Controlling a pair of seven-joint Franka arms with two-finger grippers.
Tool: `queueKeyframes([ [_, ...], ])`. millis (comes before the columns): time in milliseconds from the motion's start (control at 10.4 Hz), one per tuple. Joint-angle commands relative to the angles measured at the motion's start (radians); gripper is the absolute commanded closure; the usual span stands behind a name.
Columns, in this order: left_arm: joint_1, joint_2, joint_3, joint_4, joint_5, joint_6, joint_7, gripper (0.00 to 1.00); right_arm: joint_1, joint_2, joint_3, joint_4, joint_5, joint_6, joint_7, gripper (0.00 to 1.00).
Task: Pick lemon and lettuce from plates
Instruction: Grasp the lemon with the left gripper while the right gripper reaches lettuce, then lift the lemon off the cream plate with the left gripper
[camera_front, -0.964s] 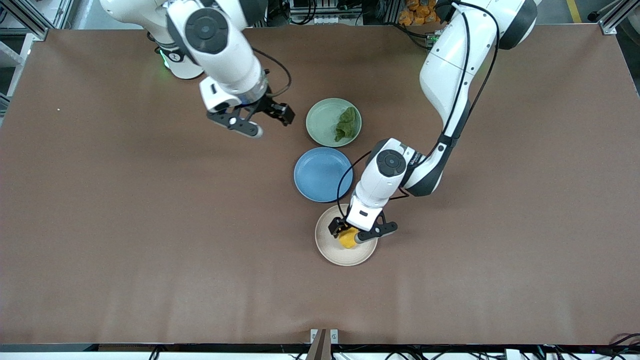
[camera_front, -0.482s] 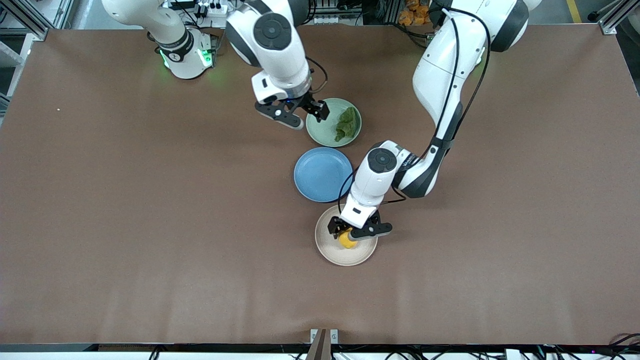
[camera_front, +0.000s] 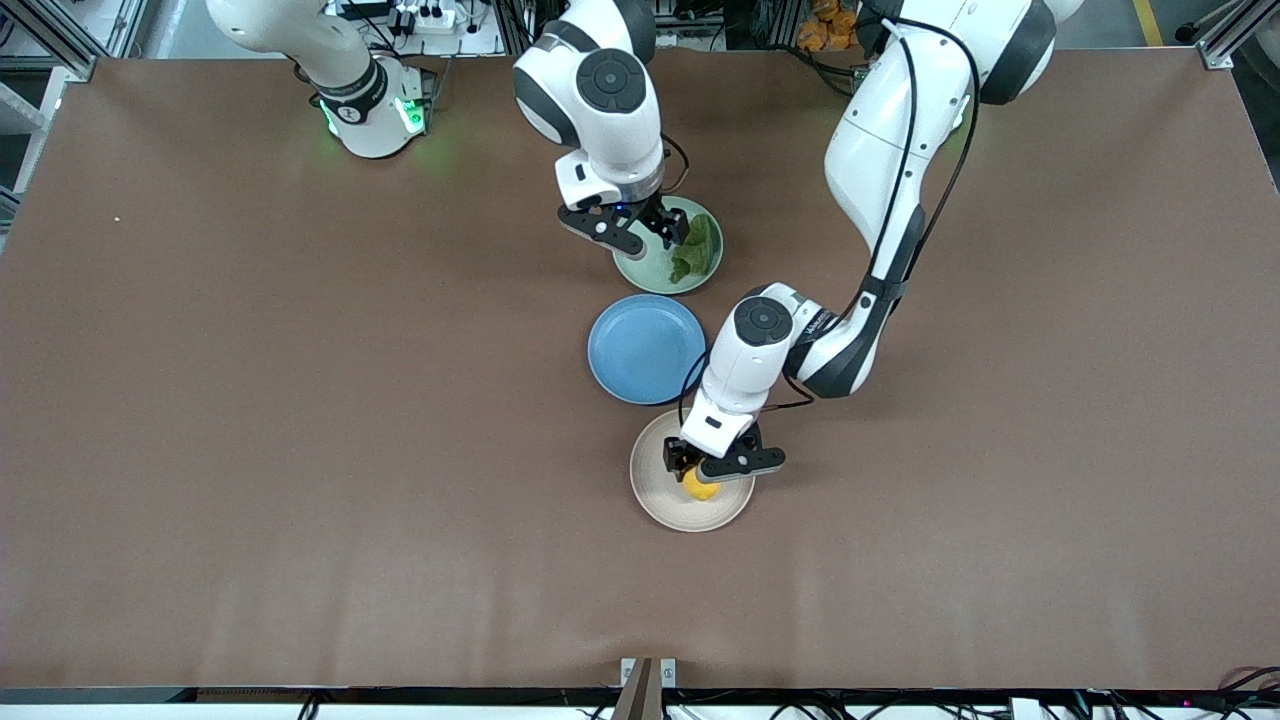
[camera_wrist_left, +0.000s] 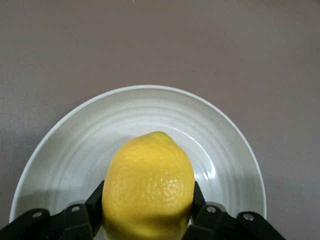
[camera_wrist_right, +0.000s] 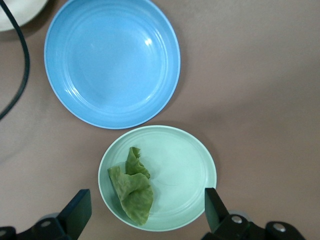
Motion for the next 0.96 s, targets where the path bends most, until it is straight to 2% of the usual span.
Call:
queueKeyframes([
  [0, 0.012, -0.034, 0.007, 0.0, 0.019, -0.004, -0.016, 1.0, 0.04, 0.05, -0.011, -0.001, -0.032, 0.054, 0.04, 0.0],
  [193, 0.033, -0.078, 0.007, -0.004, 0.02, -0.085, -0.008, 1.0, 0.066, 0.116, -0.011, 0.001, -0.049, 0.137, 0.07, 0.0],
  [386, 0.055, -0.118, 0.0, -0.007, 0.023, -0.152, 0.004, 1.0, 0.074, 0.142, -0.011, 0.002, -0.051, 0.149, 0.072, 0.0],
  [579, 0.088, -0.166, -0.015, -0.011, 0.015, -0.3, 0.117, 1.0, 0.107, 0.203, -0.011, 0.002, -0.051, 0.224, 0.073, 0.0],
  [772, 0.186, -0.228, -0.082, -0.019, 0.012, -0.489, 0.296, 1.0, 0.114, 0.222, -0.009, 0.004, -0.051, 0.255, 0.093, 0.0],
  [868, 0.264, -0.265, -0.137, -0.058, 0.006, -0.516, 0.357, 1.0, 0.114, 0.225, -0.009, 0.004, -0.051, 0.257, 0.093, 0.0],
])
